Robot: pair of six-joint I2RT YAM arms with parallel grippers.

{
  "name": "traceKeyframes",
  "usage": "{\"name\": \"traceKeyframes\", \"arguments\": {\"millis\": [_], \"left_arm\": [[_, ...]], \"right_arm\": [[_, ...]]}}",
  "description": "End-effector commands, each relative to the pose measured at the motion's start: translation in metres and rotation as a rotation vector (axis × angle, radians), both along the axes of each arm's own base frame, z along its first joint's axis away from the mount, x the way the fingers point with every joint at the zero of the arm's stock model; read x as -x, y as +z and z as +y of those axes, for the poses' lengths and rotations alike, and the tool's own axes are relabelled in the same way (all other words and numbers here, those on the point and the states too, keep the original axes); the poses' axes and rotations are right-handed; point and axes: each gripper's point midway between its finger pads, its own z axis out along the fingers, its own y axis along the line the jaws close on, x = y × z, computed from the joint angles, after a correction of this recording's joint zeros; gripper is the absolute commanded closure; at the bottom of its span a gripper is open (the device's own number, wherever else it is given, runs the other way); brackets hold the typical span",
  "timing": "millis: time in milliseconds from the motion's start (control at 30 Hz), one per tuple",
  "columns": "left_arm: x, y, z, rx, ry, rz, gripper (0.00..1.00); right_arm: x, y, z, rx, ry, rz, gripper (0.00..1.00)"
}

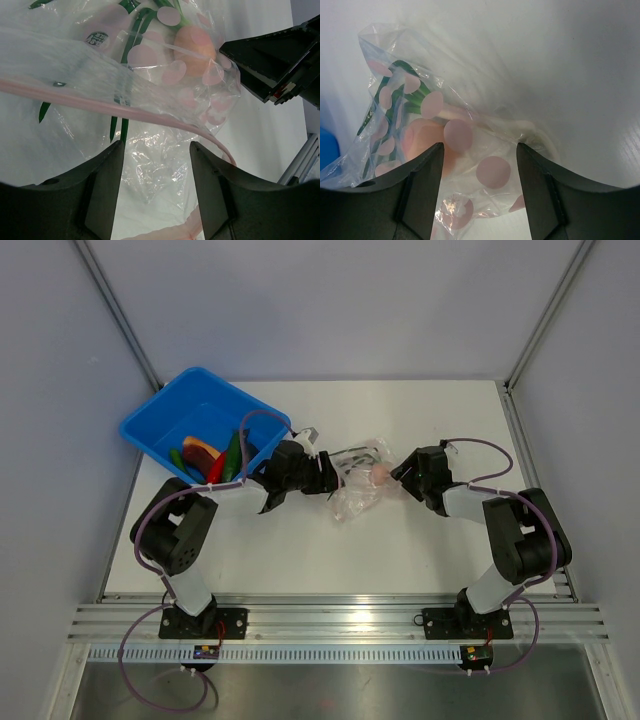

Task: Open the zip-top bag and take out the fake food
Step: Adjust the zipper food storage bag at the center of the board.

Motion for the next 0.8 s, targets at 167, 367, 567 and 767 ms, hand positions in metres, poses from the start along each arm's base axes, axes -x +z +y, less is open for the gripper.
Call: {"name": "traceKeyframes", "arguments": {"millis": [167, 367, 567, 767], "left_arm": [[-0.0052, 0.0145, -0.0093, 0.040, -0.012, -0.049, 0.40], [-0.0053, 0.0175, -0.0086, 0.041, -0.010, -0.056, 0.39], [-0.0047, 0.0173, -0.0089, 0.043, -0.012, -0.054, 0.39], [-0.0029, 0.0166, -0.0112, 0.047, -0.017, -0.054, 0.38]], "right_arm": [[0.0030, 0.0095, 0.0087, -0.052, 0.030, -0.019, 0.34], [0.0043, 0.0117, 0.0109, -0.047, 0.039, -0.024, 0.34], [0.0052, 0.0133, 0.0094, -0.043, 0.035, -0.027, 0.34], [0.0054, 0.0153, 0.0098, -0.041, 0.041, -0.032, 0.33]]}}
